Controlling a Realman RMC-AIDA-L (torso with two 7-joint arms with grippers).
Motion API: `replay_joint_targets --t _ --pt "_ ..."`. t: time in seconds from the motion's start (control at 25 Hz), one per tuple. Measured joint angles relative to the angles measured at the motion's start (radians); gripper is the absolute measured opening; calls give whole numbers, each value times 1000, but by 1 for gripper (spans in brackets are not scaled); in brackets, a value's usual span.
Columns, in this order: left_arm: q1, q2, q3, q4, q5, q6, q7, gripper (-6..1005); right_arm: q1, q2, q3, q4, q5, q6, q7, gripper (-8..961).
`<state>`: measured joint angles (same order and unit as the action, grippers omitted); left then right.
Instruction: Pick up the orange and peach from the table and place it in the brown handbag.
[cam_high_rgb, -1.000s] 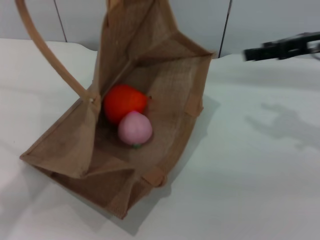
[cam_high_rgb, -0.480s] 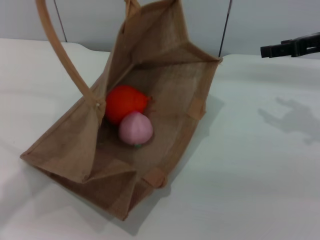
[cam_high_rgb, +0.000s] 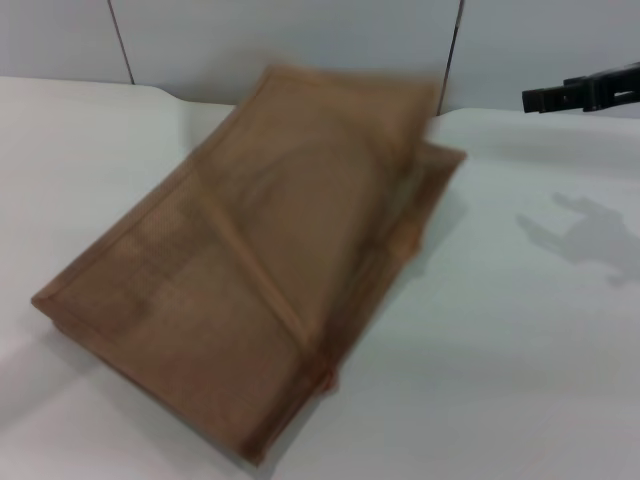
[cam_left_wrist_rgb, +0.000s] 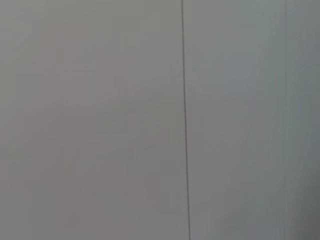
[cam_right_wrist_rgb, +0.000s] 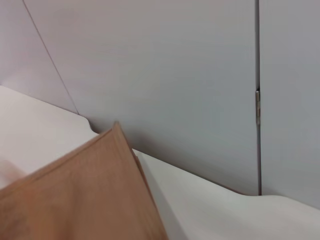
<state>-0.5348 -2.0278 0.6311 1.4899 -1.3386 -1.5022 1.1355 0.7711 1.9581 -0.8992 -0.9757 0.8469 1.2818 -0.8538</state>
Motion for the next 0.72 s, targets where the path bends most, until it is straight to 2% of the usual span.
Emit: replay_joint_targets --t 0.2,0.28,0.48,0.52,0.6,0.72 --pt "-2 -3 -19 -9 -7 -5 30 878 1 1 0 2 3 -2 -3 731" --pt "8 -8 -20 -15 -8 15 57 878 1 9 1 2 4 -10 -9 731" --pt "53 -14 -27 -120 -70 111 200 878 -12 55 -11 -35 7 -79 -70 731" --pt "60 -14 -26 -146 -90 126 235 878 -39 68 -49 -64 31 -124 -108 731" --pt "78 -18 -20 -224 -149 160 329 878 -56 70 -80 -74 53 -154 -127 731" --pt "88 -20 -16 -346 -228 187 468 878 -111 68 -207 -90 166 -307 -197 730"
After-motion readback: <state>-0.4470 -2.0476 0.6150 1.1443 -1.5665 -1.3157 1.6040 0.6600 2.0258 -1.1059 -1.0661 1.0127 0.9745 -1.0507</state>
